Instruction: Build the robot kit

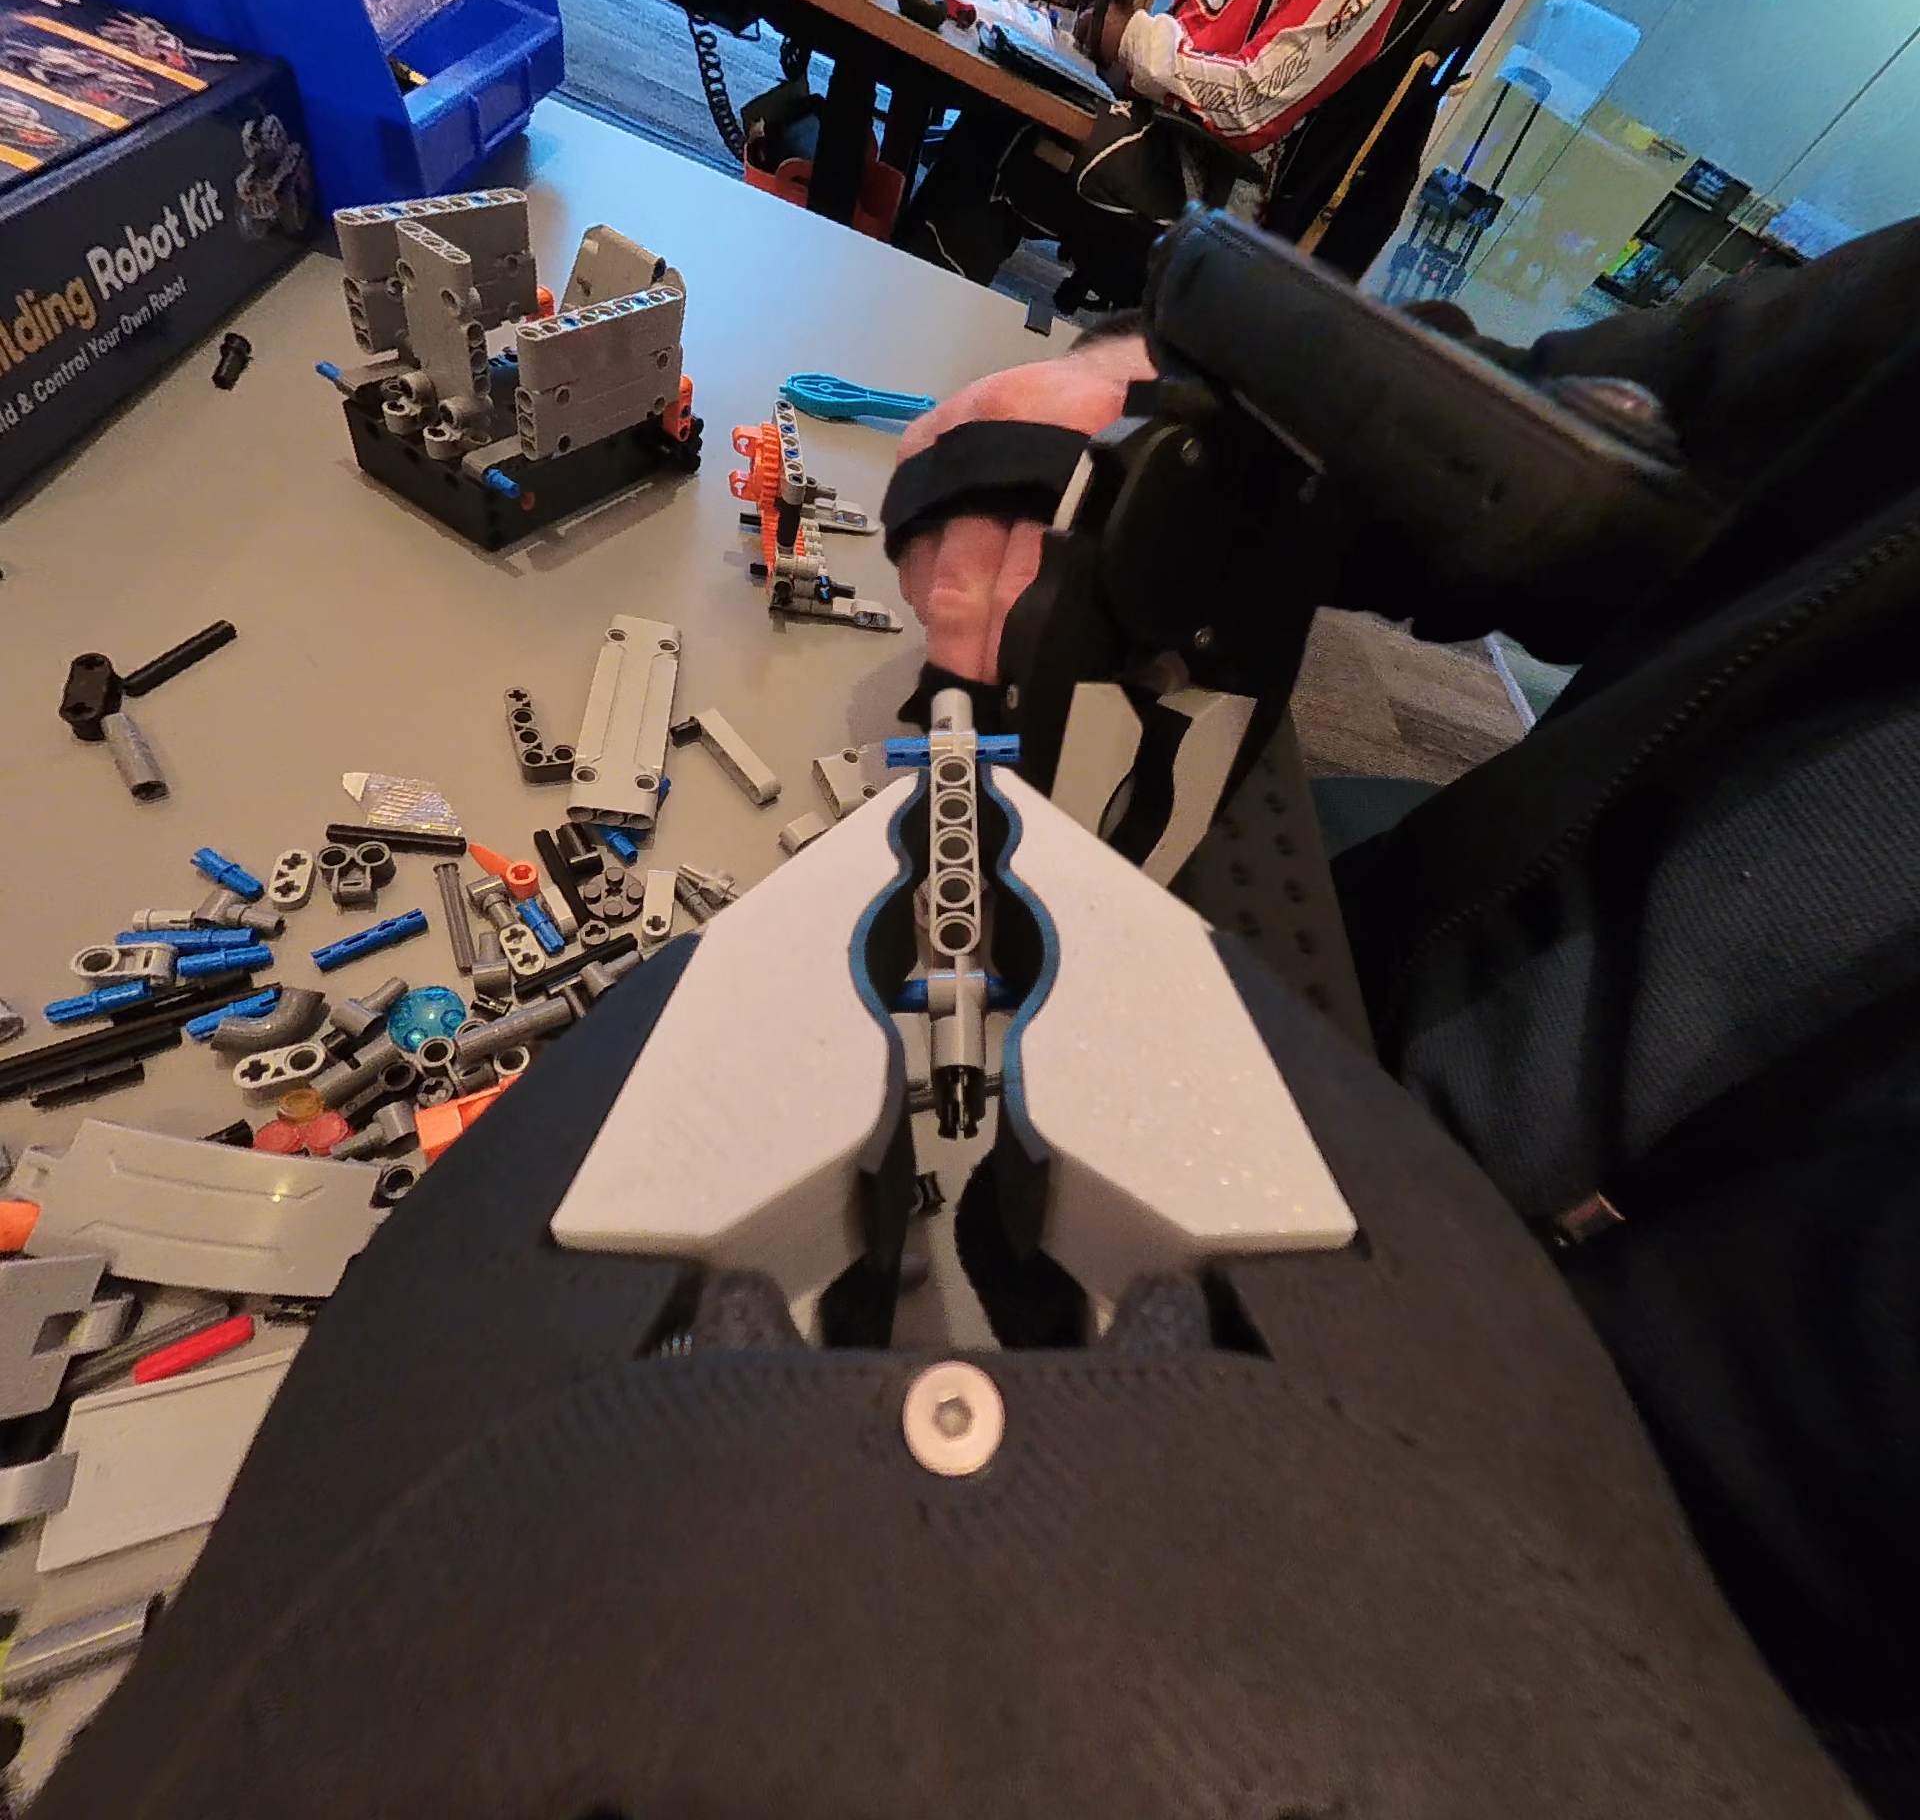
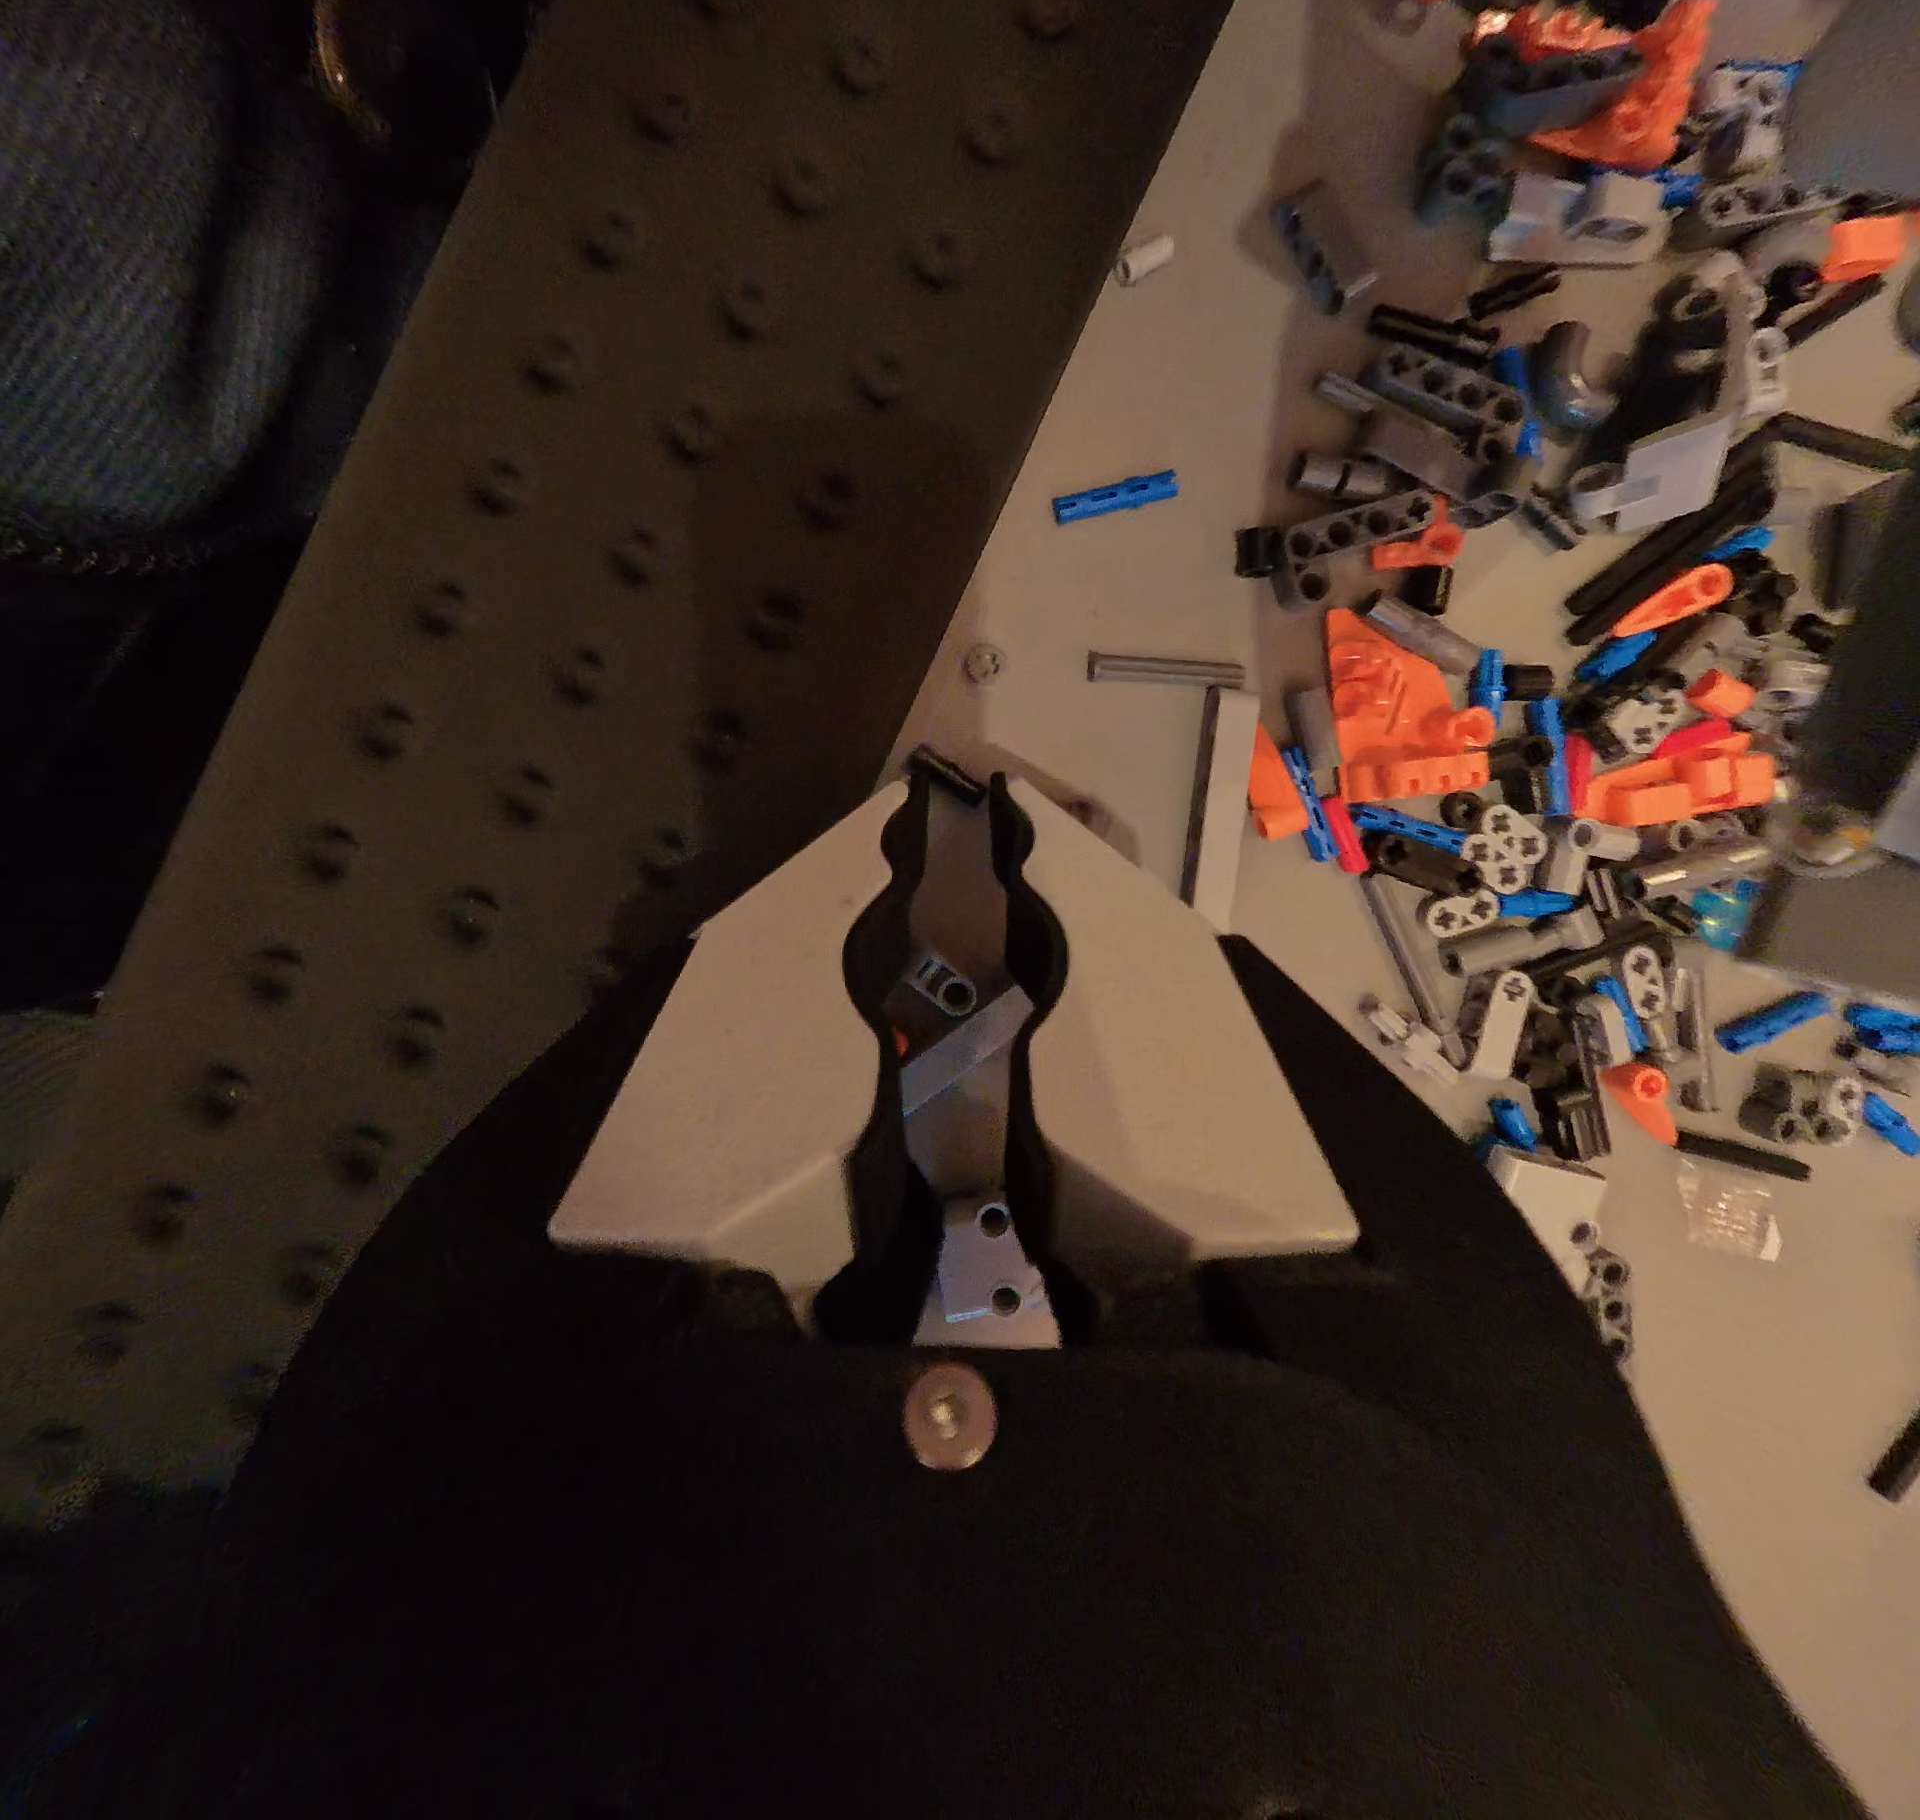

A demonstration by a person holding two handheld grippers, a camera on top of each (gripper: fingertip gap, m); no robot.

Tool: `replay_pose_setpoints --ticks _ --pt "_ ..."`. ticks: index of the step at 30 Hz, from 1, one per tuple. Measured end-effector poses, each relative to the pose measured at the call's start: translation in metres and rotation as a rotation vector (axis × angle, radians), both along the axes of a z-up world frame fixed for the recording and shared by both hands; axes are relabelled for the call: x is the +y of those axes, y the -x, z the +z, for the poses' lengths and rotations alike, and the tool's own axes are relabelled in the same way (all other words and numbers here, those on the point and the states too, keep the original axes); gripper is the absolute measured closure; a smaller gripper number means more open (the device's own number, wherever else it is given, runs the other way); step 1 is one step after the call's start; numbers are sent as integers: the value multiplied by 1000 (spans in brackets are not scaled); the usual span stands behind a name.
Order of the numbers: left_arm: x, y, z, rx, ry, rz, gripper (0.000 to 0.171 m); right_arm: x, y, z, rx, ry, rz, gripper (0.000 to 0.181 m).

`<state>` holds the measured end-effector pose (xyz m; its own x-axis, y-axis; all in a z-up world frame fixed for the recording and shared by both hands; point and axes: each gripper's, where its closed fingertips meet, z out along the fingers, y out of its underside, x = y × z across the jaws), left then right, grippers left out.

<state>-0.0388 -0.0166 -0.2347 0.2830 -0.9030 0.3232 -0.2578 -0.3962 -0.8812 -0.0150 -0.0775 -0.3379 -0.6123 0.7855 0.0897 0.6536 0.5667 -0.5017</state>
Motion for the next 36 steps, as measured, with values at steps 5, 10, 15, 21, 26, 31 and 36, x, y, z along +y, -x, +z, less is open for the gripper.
replay_pose_setpoints --ticks 5,10,15,21,26,31,36 --pt "0 1 0 -2 4 -1 167 -1 -1 -2 -32 63 -16 178" --pt "-1 1 -4 11 12 -9 167 0 3 -2 -13 124 -99 174" --pt "0 1 -4 6 7 -2 167 2 6 0 38 181 -180 179" --pt "-3 0 -10 32 -21 -15 167 37 0 47 233 218 -359 179" --pt "-6 -5 -16 65 -40 -32 167 55 1 73 350 144 -441 179" --pt "-6 -7 -17 66 -45 -37 167 59 6 77 378 97 -458 179" --pt "-8 -8 -21 98 -44 -52 167 63 4 80 385 68 -465 179"
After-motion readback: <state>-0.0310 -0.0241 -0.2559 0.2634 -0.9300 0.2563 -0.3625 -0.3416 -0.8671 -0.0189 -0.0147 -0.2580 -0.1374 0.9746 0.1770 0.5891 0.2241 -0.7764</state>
